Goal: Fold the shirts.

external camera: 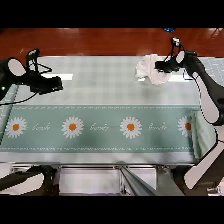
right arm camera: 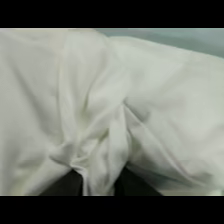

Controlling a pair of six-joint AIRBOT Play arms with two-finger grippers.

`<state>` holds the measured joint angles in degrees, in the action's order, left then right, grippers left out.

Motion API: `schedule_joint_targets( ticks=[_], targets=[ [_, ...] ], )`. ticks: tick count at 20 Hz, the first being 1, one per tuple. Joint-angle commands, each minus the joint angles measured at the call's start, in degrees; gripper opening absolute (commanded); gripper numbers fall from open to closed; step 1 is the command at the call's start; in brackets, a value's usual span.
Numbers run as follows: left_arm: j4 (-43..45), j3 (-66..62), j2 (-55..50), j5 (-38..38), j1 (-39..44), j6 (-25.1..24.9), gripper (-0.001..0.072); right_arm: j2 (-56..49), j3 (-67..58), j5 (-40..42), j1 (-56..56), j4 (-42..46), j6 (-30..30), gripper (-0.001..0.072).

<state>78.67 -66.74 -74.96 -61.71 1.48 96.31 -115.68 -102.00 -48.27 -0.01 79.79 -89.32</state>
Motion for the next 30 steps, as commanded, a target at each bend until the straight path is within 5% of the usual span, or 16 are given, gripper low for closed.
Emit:
schedule_joint_targets(
  ticks=[1, 4, 8, 13, 21, 30],
  targets=[
    [-1.68, -0.57, 1.9, -3.82, -0.72, -1.42, 0.051, 2.47, -0.57, -4.61, 0.02, -7.91, 4.61, 0.0043],
    [-1.75, -2.75, 8.15, -8.96, -4.35, -6.27, 0.051, 10.08, -2.71, -5.11, 0.02, -9.09, 8.22, 0.0043],
    [-2.8, 0.46, 22.93, -10.75, -8.35, -6.23, 0.051, 21.14, -10.36, -4.85, 0.02, -10.91, 12.13, 0.0043],
    [-15.21, 17.14, 41.83, -6.78, -6.91, -5.64, 0.051, 34.56, -15.19, -6.27, -0.35, -15.28, 16.39, 0.0043],
    [-19.34, 27.15, 46.95, -3.63, -0.28, -5.86, 0.051, 44.06, -8.83, -31.65, -15.98, -15.1, 18.38, 0.0043],
    [-19.17, 27.15, 46.93, -1.4, -0.15, -5.84, 0.051, 37.53, 28.22, -9.62, -36.15, -17.03, 9.77, 0.0043]
  ],
)
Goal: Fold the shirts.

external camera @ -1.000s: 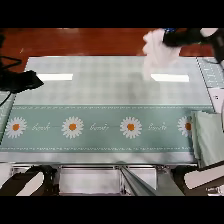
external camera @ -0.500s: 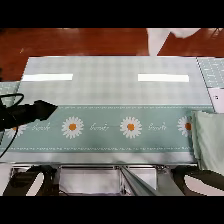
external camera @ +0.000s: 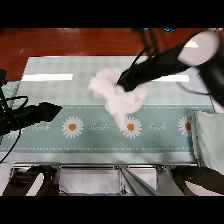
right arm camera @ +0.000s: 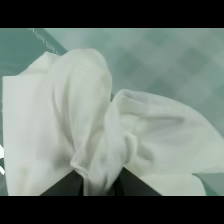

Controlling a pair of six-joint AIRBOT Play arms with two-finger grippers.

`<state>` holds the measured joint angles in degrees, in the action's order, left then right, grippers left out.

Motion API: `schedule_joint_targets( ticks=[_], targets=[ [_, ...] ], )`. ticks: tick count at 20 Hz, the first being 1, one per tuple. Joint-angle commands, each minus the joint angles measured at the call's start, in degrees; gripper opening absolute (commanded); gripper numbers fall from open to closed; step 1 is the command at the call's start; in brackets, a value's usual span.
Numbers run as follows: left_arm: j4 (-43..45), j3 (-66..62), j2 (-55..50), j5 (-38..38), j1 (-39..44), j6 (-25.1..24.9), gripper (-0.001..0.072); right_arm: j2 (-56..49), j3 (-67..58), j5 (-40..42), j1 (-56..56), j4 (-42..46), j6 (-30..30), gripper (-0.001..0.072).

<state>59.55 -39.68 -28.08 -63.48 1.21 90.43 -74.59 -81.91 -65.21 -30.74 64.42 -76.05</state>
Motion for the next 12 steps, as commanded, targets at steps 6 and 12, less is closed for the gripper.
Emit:
schedule_joint_targets(
  ticks=[6, 12],
  targets=[
    [0.0, 3.3, -0.17, 0.26, 0.11, 0.24, 0.051, -16.41, 8.15, 12.66, -12.2, -5.53, -7.69, 0.0238],
    [2.01, 0.79, -4.57, 0.42, -10.93, 0.24, 0.051, -4.42, -1.79, -4.85, 8.85, 3.15, -5.35, 0.0408]
  ],
)
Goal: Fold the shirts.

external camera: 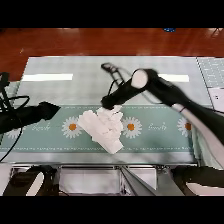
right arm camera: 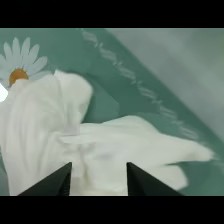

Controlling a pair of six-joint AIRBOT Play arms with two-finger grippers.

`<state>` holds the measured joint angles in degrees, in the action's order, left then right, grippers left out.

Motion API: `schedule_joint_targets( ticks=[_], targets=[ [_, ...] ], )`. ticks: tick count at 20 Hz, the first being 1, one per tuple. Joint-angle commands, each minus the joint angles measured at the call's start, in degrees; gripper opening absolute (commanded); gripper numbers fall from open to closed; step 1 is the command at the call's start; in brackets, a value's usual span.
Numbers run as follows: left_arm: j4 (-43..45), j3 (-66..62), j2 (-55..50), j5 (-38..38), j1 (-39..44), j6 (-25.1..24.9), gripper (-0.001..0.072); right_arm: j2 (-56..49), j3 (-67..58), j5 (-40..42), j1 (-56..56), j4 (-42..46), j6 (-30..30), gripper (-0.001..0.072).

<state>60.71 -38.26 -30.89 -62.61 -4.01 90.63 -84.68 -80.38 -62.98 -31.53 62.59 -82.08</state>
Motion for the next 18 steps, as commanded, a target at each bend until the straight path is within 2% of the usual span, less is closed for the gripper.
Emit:
schedule_joint_targets(
  ticks=[1, 3, 5, 7, 9, 10, 13, 15, 18],
  targets=[
    [0.79, 0.0, -2.45, -1.57, -8.22, 0.04, 0.051, 9.55, -2.73, -7.56, 15.76, 7.39, -0.13, 0.0408],
    [0.55, 2.8, -4.5, -4.2, -11.1, 0.0, 0.051, 15.89, 3.54, -5.68, 26.88, 8.11, -1.99, 0.0407],
    [-2.99, 7.04, -8.0, -5.42, -11.02, -0.59, 0.051, 20.35, 15.19, -1.64, 34.8, 4.33, -2.19, 0.0407],
    [-13.4, 11.1, -13.27, -4.87, -10.54, -7.74, 0.051, 23.15, 27.1, 1.33, 38.95, -3.1, 0.35, 0.0407],
    [-23.37, 12.39, -18.84, -3.98, -8.87, -17.27, 0.051, 24.92, 36.54, 3.08, 39.76, -8.9, 4.02, 0.0406],
    [-26.18, 12.33, -21.05, -2.47, -7.39, -20.09, 0.051, 25.09, 39.6, 3.37, 39.36, -10.32, 4.9, 0.0406],
    [-27.41, 12.07, -25.83, 5.79, -2.54, -21.0, 0.051, 25.09, 44.59, 5.22, 37.11, -12.81, 5.97, 0.0407],
    [-30.25, 10.8, -29.29, 6.93, 0.44, -23.93, 0.051, 25.07, 45.44, 5.49, 34.95, -12.96, 5.9, 0.0406],
    [-31.19, 8.5, -34.97, 6.97, 4.9, -24.61, 0.051, 24.48, 45.46, 6.69, 30.12, -13.16, 5.57, 0.0406]
  ],
)
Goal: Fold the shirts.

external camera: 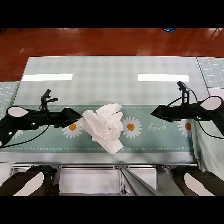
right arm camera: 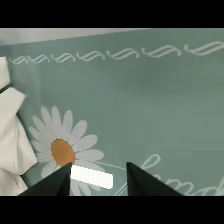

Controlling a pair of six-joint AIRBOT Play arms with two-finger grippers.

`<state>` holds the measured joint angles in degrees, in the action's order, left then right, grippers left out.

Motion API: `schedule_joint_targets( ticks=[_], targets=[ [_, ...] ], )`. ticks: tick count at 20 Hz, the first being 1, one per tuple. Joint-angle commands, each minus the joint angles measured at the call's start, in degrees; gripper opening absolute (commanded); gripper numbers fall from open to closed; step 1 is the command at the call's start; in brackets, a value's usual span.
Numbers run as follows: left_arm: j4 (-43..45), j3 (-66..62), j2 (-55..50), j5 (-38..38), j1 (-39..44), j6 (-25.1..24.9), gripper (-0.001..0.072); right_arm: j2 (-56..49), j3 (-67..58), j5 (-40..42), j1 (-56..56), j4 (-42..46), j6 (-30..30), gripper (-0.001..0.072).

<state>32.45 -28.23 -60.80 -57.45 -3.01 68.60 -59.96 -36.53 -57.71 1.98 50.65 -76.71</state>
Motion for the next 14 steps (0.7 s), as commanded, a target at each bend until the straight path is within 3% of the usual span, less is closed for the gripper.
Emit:
schedule_joint_targets(
  ticks=[1, 2, 4, 9, 14],
  targets=[
    [-2.93, -2.27, -6.93, 1.66, 5.11, -2.58, 0.051, -1.18, 1.62, 2.05, -5.38, -1.31, -0.66, 0.0406],
    [-2.91, -3.02, -8.52, 1.25, 5.92, -2.58, 0.0504, -2.47, 1.62, 2.91, -7.58, -1.44, -1.38, 0.0406],
    [-2.91, -4.39, -10.1, 0.0, 6.21, -5.77, 0.0016, -4.96, 1.6, 5.38, -10.88, -3.72, -1.49, 0.0406],
    [-2.91, -7.19, -9.25, -0.44, 5.77, -5.9, 0.0014, -10.05, 1.6, 7.13, -14.93, -19.56, 3.58, 0.0406],
    [-2.91, -7.23, -9.25, -1.84, 5.77, -5.77, 0.0014, -14.8, 1.49, 9.18, -22.73, -24.39, 4.79, 0.0406]
  ],
)
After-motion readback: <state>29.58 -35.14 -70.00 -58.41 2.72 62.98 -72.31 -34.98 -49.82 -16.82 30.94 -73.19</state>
